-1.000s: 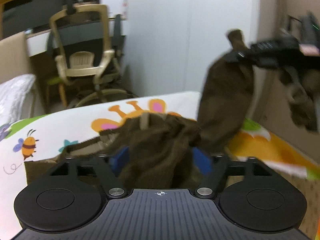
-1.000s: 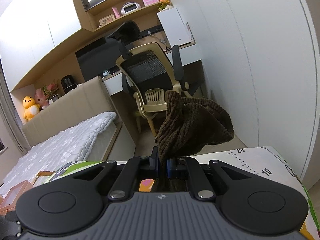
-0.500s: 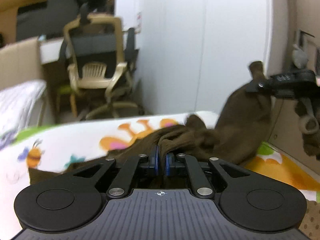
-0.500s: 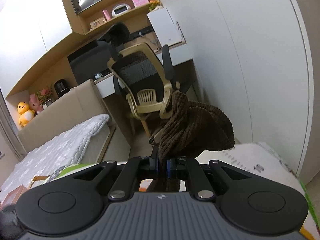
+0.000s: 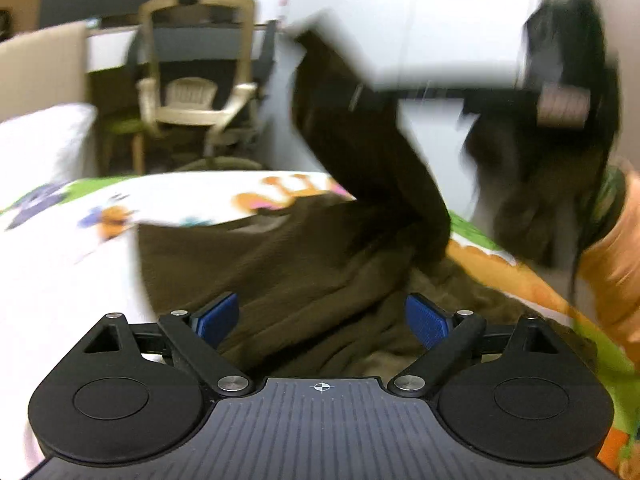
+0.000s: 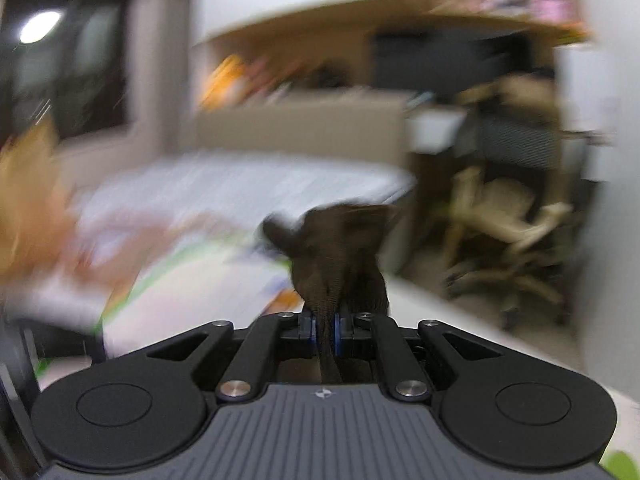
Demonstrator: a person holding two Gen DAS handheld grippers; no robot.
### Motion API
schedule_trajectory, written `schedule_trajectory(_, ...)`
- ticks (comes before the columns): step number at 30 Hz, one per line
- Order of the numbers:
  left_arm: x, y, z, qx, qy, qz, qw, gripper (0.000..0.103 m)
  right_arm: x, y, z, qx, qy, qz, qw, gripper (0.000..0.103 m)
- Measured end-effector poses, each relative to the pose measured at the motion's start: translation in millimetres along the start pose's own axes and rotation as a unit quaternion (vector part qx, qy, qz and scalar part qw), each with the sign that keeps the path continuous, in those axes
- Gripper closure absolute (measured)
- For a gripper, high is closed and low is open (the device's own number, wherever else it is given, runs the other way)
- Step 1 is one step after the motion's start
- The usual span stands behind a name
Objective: Fold clothes
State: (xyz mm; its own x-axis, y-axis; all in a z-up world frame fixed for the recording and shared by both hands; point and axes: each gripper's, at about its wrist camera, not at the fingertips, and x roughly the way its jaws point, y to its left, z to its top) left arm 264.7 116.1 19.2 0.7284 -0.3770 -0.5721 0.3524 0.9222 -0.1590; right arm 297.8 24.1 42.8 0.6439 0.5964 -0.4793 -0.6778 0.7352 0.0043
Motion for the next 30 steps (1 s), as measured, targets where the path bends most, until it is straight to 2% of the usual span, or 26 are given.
schedule_trajectory(2,-17.9,13.8,-2.4,-0.013,-0.003,0.008,0.9999,0.008,24.5,17.9,-15.7,-0.022,0.056,0.035,0.998,0.087)
schedule_trajectory(4,-35.8,27.5,-4.7,-0.026,-0.006,0.016,0.9995,0.007,24.5,23.4,-27.7,-0.033,0.073,0.049,0.996,0.068)
schedule_trajectory(7,-44.8,43.3,-1.7,-0.043,-0.014,0.024,0.9987,0.007,-4.8,7.7,-24.1,-0.02,0.06,0.067,0.996,0.051)
schedule_trajectory(9,-39.2,50.4,5.5,-0.06,-0.024,0.025,0.9976,0.007,-35.1,-13.0,-15.5,-0.003,0.029,0.06,0.998,0.038)
schedule_trajectory(10,-33.8,52.9,9.8,-0.071,-0.03,0.02,0.9968,0.007,-48.0,-24.0,-10.6,0.007,0.014,0.049,0.999,0.035)
schedule_trajectory(13,-10.3,57.5,21.2,-0.11,-0.047,0.005,0.9929,0.007,-71.4,-56.3,-7.2,0.037,-0.006,-0.029,0.999,0.035)
schedule_trajectory(15,12.4,55.5,26.9,-0.123,-0.051,0.01,0.9911,0.008,-74.0,-71.3,-19.6,0.047,0.01,-0.09,0.995,0.035)
schedule_trajectory(16,24.6,52.7,28.8,-0.116,-0.046,0.028,0.9918,0.012,-70.6,-77.0,-27.7,0.046,0.025,-0.115,0.992,0.035)
schedule_trajectory(18,50.4,44.2,29.2,-0.072,-0.017,0.097,0.9926,0.024,-59.0,-86.5,-49.6,0.043,0.069,-0.147,0.986,0.035)
schedule_trajectory(21,68.6,49.9,19.4,-0.034,0.027,0.147,0.9882,0.023,-44.2,-96.9,-76.7,0.061,0.119,-0.141,0.981,0.031)
schedule_trajectory(24,74.1,65.2,10.1,-0.028,0.057,0.173,0.9829,0.015,-50.3,-107.7,-69.8,0.099,0.11,-0.112,0.983,0.029)
schedule_trajectory(26,65.6,80.0,14.4,-0.076,0.051,0.151,0.9843,0.02,-59.7,-123.9,-58.8,0.142,0.084,-0.093,0.982,0.029)
schedule_trajectory(27,61.4,87.5,16.5,-0.1,0.048,0.14,0.984,0.019,-63.2,-134.8,-52.5,0.168,0.072,-0.091,0.979,0.029)
schedule_trajectory(29,53.0,102.3,20.9,-0.147,0.042,0.117,0.9812,0.017,-58.0,-155.2,-44.2,0.211,0.068,-0.103,0.97,0.03)
schedule_trajectory(30,48.7,109.7,23.0,-0.171,0.039,0.106,0.9788,0.016,-54.8,-163.9,-43.3,0.229,0.072,-0.114,0.964,0.036)
